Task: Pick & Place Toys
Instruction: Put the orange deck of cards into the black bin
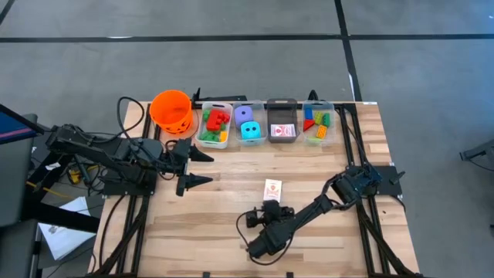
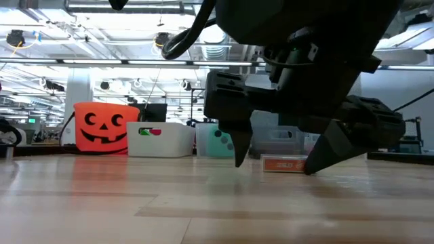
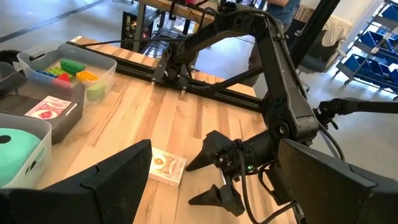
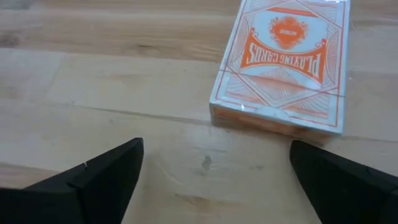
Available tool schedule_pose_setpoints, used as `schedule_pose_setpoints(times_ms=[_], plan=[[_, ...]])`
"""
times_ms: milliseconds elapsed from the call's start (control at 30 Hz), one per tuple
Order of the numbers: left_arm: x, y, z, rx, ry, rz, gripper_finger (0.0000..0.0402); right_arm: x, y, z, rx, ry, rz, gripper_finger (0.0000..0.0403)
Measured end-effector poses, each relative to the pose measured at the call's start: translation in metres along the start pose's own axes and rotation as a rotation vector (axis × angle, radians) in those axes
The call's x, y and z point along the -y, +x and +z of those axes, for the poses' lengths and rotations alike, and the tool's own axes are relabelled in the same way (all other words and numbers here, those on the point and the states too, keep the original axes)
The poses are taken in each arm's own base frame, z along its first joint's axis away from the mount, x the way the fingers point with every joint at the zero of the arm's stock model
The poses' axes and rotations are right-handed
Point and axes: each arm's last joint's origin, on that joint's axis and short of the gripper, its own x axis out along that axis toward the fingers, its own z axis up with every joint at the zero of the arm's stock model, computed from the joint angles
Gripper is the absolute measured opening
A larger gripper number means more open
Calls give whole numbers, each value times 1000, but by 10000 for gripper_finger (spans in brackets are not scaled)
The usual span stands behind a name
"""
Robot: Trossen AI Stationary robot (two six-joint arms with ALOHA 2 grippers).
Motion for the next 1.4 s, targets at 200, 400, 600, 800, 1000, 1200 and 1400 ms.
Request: schedule_pose_setpoints(times_ms=[200, 400, 600, 800, 1000, 1200, 1400], plan=[[0, 0, 0, 0, 0, 0, 343, -2, 2, 1, 0, 14, 10, 394], [0, 0, 0, 0, 0, 0, 343, 4, 8, -1, -7, 30, -2, 393], [0, 0, 0, 1, 0, 1, 343, 5, 13, 2, -8, 29, -31, 393], [0, 0, 0, -3, 1, 5, 343, 4, 20, 7, -48, 43, -77, 393], [-1, 0, -2, -15, 4, 9, 343, 3, 27, 15, -50, 47, -114, 393], [-2, 0, -4, -41, 10, 19, 343, 1, 36, 24, -65, 24, -156, 393], [-2, 0, -4, -45, 11, 16, 343, -1, 43, 31, -69, 34, -175, 393]])
